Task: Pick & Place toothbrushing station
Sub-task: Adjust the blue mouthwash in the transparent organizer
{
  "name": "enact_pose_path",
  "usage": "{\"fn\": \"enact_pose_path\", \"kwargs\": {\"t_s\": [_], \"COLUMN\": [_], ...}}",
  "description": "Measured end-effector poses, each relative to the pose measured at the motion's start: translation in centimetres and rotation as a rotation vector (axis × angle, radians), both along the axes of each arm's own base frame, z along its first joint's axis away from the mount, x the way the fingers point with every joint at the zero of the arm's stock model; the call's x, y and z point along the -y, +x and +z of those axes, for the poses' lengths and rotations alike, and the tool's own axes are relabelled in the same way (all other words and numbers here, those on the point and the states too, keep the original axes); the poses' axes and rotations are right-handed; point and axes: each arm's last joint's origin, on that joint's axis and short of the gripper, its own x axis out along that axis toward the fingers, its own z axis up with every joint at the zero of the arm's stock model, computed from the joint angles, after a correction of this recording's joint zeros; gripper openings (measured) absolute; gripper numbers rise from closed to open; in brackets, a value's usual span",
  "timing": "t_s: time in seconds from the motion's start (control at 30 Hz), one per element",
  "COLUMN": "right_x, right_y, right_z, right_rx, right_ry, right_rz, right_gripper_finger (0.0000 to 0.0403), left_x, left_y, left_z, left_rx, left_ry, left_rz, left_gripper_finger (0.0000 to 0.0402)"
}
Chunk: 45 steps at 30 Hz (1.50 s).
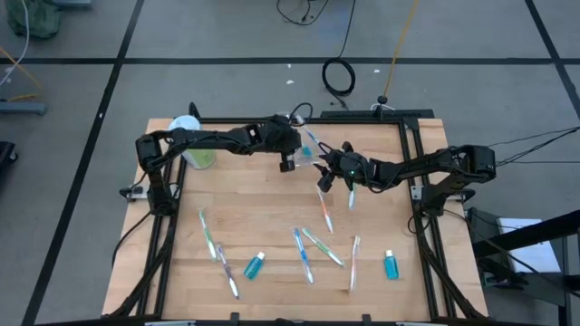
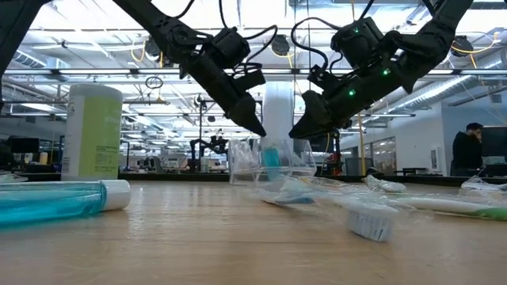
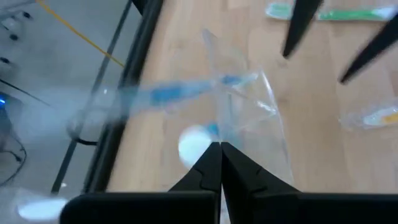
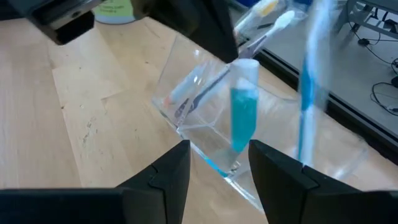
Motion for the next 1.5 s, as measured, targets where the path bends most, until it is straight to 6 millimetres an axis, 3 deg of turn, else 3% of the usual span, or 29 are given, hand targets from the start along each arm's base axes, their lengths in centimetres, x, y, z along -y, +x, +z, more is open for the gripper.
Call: {"fn": "enact_pose_path", "kwargs": {"t_s": [0.4,1.1,1.23,1.5], "right_x": [0.0,0.0,0.0,0.0], "right_y": [0.0,0.0,0.0,0.0], "right_z": [0.0,0.0,0.0,0.0], "right_rx": [0.004,0.003,0.003,0.003], "right_ry": [-0.001,-0.001,-0.001,-0.001], "right_rz": [0.000,-0.001,0.000,-0.001], "right_gripper_finger": [0.0155,0.0155,0.0155,0.0155], "left_x": [1.3,2.7,2.7,3.8], "left_y": [-0.2,0.5,0.5,0.7], "left_z": [-0.6,-0.4,-0.4,-0.6], "left_rx": [-0.090,-0.054,-0.058,-0.104], "left_ry": [-0.037,-0.045,-0.039,0.016], "left_rz": [-0.027,-0.073,-0.075,-0.122], "left_gripper_finger": [0.0003,0.0011,0.0034,0.0127]}}
